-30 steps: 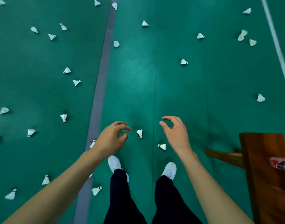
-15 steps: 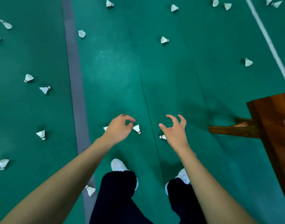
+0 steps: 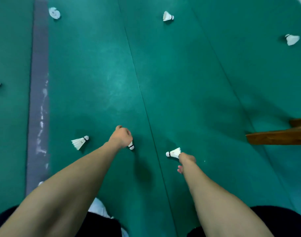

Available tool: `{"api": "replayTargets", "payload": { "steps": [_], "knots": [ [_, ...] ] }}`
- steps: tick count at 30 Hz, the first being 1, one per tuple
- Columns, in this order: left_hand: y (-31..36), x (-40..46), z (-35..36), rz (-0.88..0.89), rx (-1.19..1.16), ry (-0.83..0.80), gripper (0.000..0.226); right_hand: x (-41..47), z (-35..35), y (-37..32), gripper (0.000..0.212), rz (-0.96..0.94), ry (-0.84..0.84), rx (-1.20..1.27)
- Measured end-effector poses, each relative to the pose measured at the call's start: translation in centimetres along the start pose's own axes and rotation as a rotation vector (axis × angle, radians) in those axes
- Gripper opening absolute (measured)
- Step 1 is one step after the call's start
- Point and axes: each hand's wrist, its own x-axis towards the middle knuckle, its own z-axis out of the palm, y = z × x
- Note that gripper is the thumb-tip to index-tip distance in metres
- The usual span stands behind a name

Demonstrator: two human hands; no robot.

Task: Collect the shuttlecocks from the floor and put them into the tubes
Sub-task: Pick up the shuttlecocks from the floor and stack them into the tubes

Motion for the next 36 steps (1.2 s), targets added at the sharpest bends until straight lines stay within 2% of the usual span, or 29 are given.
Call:
{"api": "replayTargets", "payload": {
  "steps": [2, 5, 8, 11, 15, 18, 19, 22, 26, 29, 32, 36],
  "knots": [
    [-1.7, 2.8, 3.2, -0.035, 0.091, -0.034, 0.027, 3.6, 2.0, 0.0, 0.039, -0.049, 0.073, -0.024],
    [-3.3, 5.6, 7.7, 0.015, 0.182, -0.092, 0.031, 6.5, 3.8, -0.3, 0.039, -0.211, 0.1, -0.056],
    [-4.2, 6.3, 9.8, 0.029, 0.219, -0.02, 0.031, 7.9, 3.8, 0.0, 0.029, -0.364, 0.081, -0.279],
    [-4.5, 6.2, 10.2, 0.017, 0.223, 0.062, 0.024, 8.4, 3.9, 1.3, 0.026, -0.39, 0.096, -0.418],
    [-4.0, 6.1, 8.8, 0.026, 0.222, 0.092, 0.011, 7.2, 4.4, 1.0, 0.027, -0.409, 0.045, -0.326],
    [-2.5, 6.2, 7.7, 0.052, 0.242, 0.086, 0.009, 6.2, 5.1, 0.2, 0.006, -0.475, 0.064, -0.254],
    [-2.0, 6.3, 7.4, 0.06, 0.249, 0.08, 0.013, 6.0, 5.4, 0.0, 0.008, -0.482, 0.067, -0.217],
    [-0.2, 6.8, 6.3, 0.115, 0.276, 0.104, 0.016, 5.5, 6.0, -0.9, 0.025, -0.419, 0.024, -0.124],
    [3.0, 6.4, 3.7, 0.168, 0.281, 0.188, 0.021, 2.9, 5.1, -2.9, 0.015, -0.217, 0.003, 0.077],
    [5.6, 4.4, 0.0, 0.18, 0.183, 0.201, 0.028, -1.6, 2.9, -5.3, 0.019, -0.085, -0.097, 0.311],
    [9.1, -1.4, -6.0, 0.199, 0.154, 0.173, 0.026, -9.2, -2.1, -8.8, 0.031, -0.016, -0.166, 0.456],
    [16.0, -13.9, -18.9, 0.224, 0.214, 0.125, 0.021, -24.1, -11.9, -14.7, 0.024, 0.067, -0.297, 0.665]
  ]
}}
